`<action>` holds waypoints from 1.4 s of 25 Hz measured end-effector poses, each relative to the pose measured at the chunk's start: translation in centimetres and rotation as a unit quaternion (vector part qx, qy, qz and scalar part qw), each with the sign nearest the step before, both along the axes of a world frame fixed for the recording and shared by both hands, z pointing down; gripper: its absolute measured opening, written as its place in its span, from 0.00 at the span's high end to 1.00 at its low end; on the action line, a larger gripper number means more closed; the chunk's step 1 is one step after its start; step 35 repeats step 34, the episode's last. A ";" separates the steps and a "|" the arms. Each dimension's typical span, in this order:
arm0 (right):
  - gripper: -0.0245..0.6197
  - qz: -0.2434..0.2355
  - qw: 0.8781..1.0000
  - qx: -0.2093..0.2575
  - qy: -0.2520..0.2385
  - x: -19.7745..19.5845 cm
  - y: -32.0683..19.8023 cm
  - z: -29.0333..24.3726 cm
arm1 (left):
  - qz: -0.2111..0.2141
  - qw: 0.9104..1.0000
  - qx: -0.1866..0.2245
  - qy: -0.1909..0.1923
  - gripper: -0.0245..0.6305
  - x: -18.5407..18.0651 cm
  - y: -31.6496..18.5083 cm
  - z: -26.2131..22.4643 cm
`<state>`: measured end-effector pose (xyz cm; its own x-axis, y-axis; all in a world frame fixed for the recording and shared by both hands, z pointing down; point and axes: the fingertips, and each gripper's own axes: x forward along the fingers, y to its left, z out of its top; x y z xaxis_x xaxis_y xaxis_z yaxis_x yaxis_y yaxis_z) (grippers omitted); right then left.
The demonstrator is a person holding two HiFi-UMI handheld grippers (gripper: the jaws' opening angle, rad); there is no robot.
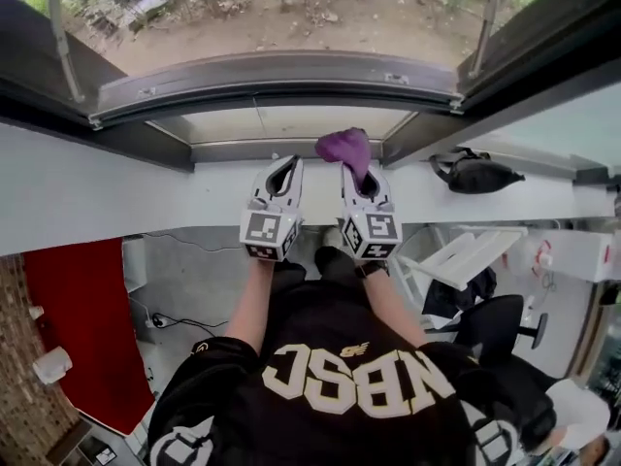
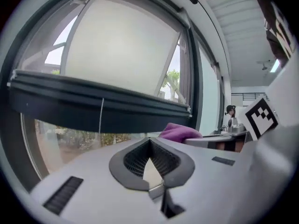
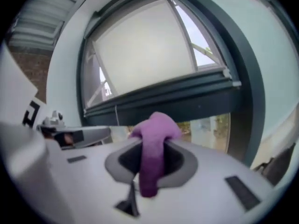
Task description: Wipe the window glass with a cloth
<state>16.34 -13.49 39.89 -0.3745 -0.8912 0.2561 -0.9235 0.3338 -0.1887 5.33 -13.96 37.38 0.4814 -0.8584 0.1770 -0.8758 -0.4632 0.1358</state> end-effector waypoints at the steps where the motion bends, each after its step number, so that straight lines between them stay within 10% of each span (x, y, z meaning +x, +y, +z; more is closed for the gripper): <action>1: 0.86 -0.005 1.000 0.012 -0.013 -0.8 -0.4 -1.8 | -0.006 1.000 0.014 0.001 0.93 -0.7 -0.2 -1.6; 5: 0.86 -0.011 0.996 0.042 -0.084 -3.0 -1.1 -8.5 | -0.038 0.998 0.038 0.015 0.93 -3.5 -0.4 -6.6; 11: 0.86 -0.002 0.993 0.112 -0.046 -5.3 -1.6 -14.4 | -0.050 0.994 0.095 0.014 0.93 -5.1 0.0 -11.7; 35: 0.86 0.021 0.993 0.118 -0.002 -7.2 -0.1 -14.1 | -0.013 0.992 0.122 0.029 0.93 -6.8 0.5 -14.0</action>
